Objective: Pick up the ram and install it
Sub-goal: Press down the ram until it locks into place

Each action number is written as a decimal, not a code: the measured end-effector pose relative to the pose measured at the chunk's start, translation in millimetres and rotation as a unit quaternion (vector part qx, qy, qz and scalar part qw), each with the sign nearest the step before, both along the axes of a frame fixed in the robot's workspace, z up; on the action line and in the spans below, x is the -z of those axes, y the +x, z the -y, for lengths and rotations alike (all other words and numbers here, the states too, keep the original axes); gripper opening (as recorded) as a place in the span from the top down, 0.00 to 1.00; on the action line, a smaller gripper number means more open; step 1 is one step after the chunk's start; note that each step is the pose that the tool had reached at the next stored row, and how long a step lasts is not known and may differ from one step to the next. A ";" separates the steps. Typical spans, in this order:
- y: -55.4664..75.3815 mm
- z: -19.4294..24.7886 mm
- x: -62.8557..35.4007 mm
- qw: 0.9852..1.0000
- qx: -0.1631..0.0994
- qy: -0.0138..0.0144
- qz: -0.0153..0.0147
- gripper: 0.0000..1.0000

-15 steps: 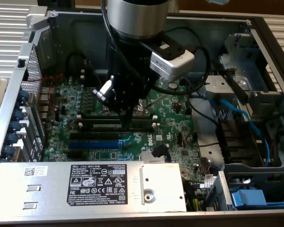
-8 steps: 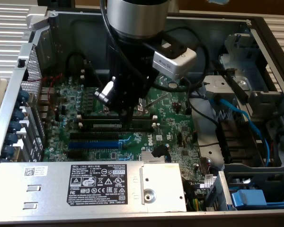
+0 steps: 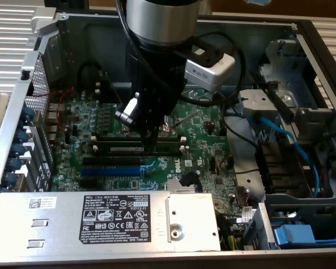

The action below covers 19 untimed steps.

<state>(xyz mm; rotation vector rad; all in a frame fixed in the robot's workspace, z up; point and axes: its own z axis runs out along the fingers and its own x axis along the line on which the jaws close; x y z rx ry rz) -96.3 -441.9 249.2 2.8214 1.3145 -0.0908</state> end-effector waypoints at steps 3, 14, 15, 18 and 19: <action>0.0 0.0 0.0 1.000 0.000 0.000 0.000 0.89; -0.1 0.0 -6.2 1.000 -0.001 0.000 0.005 0.89; -0.2 -0.1 -8.2 1.000 -0.001 0.000 0.007 0.89; -0.1 -0.1 -13.2 1.000 -0.002 0.000 0.016 0.89; -0.2 -0.1 -14.8 1.000 -0.002 0.000 0.019 0.89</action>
